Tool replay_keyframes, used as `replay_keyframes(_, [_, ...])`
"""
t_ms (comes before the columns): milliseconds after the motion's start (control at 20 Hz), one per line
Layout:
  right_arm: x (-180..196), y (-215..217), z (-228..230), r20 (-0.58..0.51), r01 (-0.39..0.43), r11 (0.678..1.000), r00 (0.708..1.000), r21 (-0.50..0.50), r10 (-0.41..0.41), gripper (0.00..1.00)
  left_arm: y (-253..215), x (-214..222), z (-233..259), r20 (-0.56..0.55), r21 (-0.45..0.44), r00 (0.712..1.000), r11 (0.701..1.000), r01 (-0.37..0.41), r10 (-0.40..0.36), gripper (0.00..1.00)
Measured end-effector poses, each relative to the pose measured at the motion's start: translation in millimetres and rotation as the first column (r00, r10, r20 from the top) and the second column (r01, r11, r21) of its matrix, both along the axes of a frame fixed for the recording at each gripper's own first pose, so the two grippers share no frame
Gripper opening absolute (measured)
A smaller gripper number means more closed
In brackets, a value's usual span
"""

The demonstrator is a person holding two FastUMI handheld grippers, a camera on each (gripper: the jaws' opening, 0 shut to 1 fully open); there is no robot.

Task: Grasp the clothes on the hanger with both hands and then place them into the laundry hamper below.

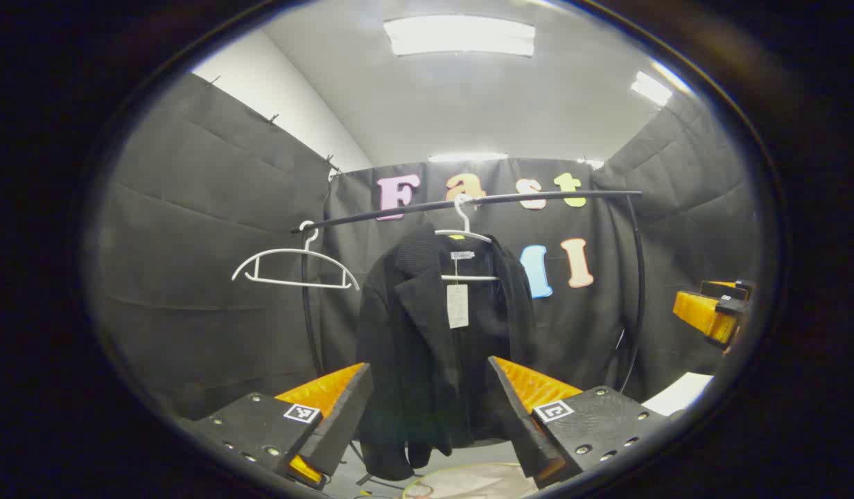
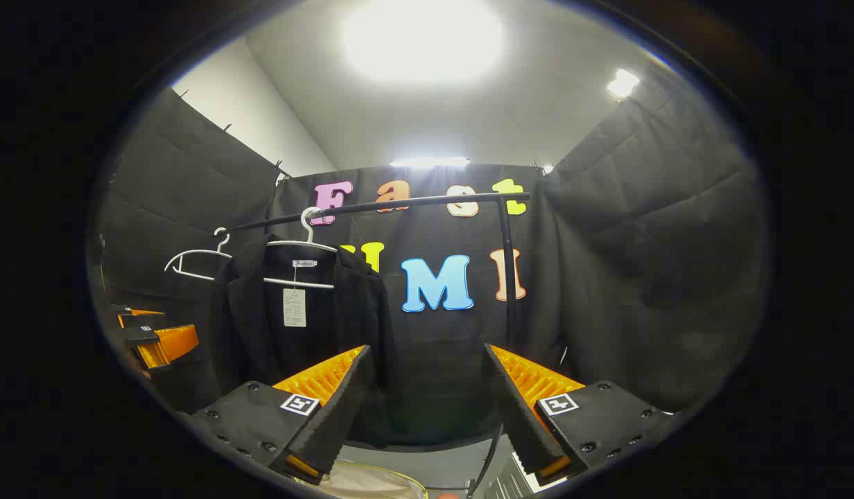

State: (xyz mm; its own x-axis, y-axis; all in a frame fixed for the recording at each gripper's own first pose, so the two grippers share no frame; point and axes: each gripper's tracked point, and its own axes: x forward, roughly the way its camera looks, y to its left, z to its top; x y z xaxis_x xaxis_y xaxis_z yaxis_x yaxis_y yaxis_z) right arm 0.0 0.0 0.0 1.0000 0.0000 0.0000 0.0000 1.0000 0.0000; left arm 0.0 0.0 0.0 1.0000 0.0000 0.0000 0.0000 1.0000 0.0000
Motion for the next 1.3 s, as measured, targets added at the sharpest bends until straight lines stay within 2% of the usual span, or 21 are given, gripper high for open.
replay_keyframes(250, [9, 0, 11, -0.016, 0.018, 0.999, 1.000, 0.027, -0.018, 0.96, 9, 11, 15, 0.022, 0.031, 1.000, 1.000, -0.001, 0.000, 0.95])
replay_keyframes(500, [21, -1, 33, 0.021, 0.032, 0.999, 0.999, 0.024, -0.033, 0.99, 17, 19, 28, 0.023, 0.021, 1.000, 1.000, -0.007, 0.007, 0.96])
replay_keyframes(750, [29, 2, 27, 0.019, 0.025, 0.999, 0.999, 0.027, -0.026, 0.96, 22, 26, 25, -0.005, 0.010, 1.000, 1.000, -0.023, 0.023, 0.96])
replay_keyframes(1000, [37, 2, 18, 0.005, 0.012, 0.999, 1.000, 0.034, -0.012, 0.99, 28, 30, 20, -0.024, 0.014, 0.998, 0.999, -0.052, 0.052, 0.96])
replay_keyframes(1300, [48, 11, 17, 0.014, 0.003, 1.000, 1.000, 0.018, -0.003, 0.99, 29, 42, 13, -0.035, -0.005, 0.998, 0.999, -0.045, 0.045, 0.96])
